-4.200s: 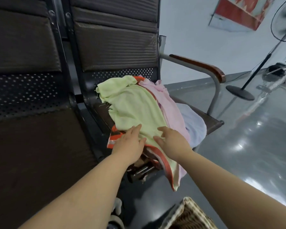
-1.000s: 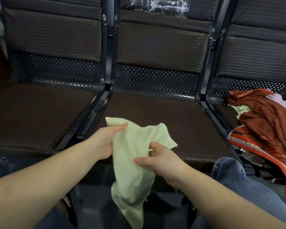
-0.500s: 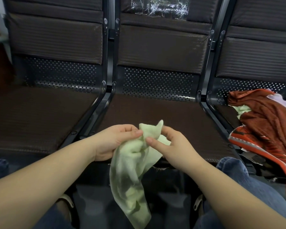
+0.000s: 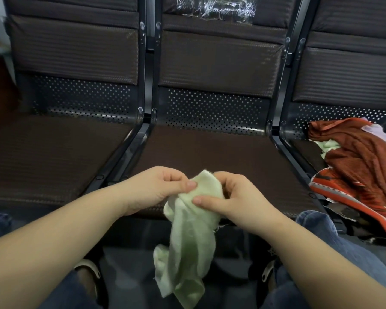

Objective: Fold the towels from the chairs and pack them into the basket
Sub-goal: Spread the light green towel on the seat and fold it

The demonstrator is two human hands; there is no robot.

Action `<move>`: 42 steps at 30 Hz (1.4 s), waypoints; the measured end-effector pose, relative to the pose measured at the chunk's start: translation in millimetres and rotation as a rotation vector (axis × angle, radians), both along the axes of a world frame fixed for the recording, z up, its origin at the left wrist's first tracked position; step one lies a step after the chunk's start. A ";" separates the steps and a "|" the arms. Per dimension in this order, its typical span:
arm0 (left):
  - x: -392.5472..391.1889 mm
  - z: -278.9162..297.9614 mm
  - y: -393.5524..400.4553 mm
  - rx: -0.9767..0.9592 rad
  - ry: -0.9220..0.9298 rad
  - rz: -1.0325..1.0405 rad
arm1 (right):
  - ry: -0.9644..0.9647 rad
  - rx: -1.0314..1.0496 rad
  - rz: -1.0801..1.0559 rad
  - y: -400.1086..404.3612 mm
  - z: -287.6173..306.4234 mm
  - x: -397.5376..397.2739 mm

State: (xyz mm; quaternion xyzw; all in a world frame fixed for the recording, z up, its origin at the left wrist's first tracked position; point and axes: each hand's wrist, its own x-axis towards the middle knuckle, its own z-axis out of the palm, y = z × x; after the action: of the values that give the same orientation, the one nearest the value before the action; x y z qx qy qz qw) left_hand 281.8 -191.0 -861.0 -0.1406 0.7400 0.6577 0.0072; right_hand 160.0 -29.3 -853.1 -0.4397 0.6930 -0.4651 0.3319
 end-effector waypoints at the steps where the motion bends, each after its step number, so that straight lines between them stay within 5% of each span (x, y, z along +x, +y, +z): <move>1: 0.5 1.2 -4.0 -0.024 0.008 0.030 | -0.006 -0.004 -0.009 0.8 2.2 -1.5; 11: 9.0 5.4 -2.2 -0.036 -0.058 -0.108 | -0.027 0.054 0.059 0.9 3.9 3.8; 25: 16.4 3.2 -50.8 -0.279 0.014 0.480 | 0.003 0.239 0.147 4.4 5.7 -11.2; 29: 27.2 -4.8 -75.9 -0.349 -0.038 0.640 | 0.278 0.473 0.147 12.3 10.1 -30.5; 32: 33.6 -12.1 -86.7 -0.496 -0.186 0.647 | 0.458 0.741 0.178 17.9 8.9 -45.2; 36: 42.5 -27.0 -96.7 -0.253 -0.553 0.373 | 0.529 0.933 0.126 22.4 2.7 -73.3; 38: 46.3 -31.0 -98.6 -0.169 -0.687 0.209 | 0.419 0.884 0.042 26.1 -4.1 -88.0; 42: 49.7 -30.3 -100.3 -0.062 -0.825 0.015 | -0.211 0.774 -0.153 34.6 -8.2 -108.9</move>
State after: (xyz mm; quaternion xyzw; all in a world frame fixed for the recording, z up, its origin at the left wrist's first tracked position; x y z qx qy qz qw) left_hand 331.5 -291.3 -891.3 -0.3981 0.6935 0.5234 0.2943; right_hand 51.1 5.3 -861.3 -0.1794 0.8096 -0.2358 0.5068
